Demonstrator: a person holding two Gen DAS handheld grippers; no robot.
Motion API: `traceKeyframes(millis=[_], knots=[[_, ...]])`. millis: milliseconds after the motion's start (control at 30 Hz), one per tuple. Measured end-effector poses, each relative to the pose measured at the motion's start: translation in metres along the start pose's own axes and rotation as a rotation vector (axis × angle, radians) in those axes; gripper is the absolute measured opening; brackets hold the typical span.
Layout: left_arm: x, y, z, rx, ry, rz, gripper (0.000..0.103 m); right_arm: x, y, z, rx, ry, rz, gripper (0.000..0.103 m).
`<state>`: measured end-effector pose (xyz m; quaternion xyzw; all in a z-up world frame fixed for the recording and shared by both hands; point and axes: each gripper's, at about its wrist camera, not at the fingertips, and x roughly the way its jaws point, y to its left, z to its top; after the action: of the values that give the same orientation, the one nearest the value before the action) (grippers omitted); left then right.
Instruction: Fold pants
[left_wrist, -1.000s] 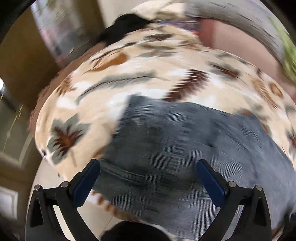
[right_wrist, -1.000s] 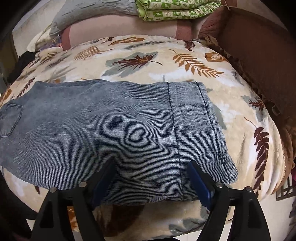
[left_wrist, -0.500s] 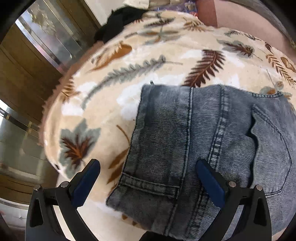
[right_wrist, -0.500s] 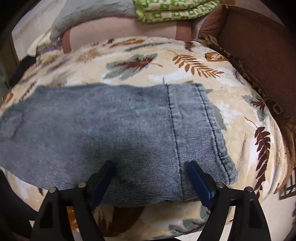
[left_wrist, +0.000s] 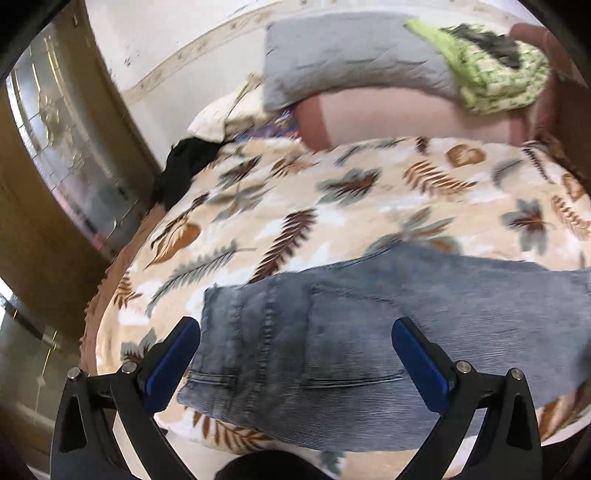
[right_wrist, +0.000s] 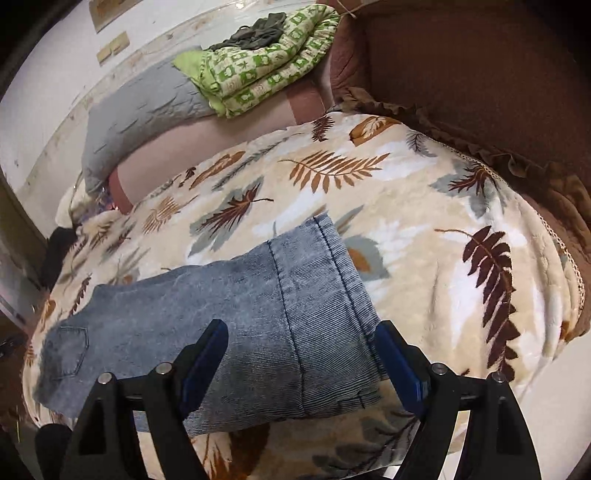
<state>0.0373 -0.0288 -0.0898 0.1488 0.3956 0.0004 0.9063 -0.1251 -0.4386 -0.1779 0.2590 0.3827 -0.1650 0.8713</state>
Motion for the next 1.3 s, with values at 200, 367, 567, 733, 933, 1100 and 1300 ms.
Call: traceKeyframes(millis=[200,367,567,733,933,1100,1300], knots=[[-0.031,-0.022,0.004,0.038,-0.054,-0.037,0.103,-0.002,-0.002,-0.002,0.004,-0.002,0.008,0.084],[-0.046,-0.031,0.006,0.052,-0.08,-0.053,0.103,-0.002,-0.004,-0.002,0.017,-0.001,0.018,0.084],[-0.058,-0.038,0.006,0.065,-0.101,-0.068,0.103,-0.004,-0.007,-0.001,0.03,-0.007,0.026,0.084],[-0.064,-0.046,0.005,0.078,-0.114,-0.093,0.103,-0.007,-0.01,0.0,0.041,-0.018,0.027,0.084],[-0.038,-0.07,-0.015,0.112,0.012,-0.169,0.103,-0.014,-0.073,-0.001,0.294,-0.015,0.167,0.084],[-0.021,-0.099,-0.039,0.17,0.1,-0.215,0.103,-0.015,-0.122,-0.014,0.476,0.014,0.271,0.084],[-0.026,-0.125,-0.051,0.225,0.123,-0.262,0.103,0.007,-0.121,-0.025,0.516,0.152,0.411,0.084]])
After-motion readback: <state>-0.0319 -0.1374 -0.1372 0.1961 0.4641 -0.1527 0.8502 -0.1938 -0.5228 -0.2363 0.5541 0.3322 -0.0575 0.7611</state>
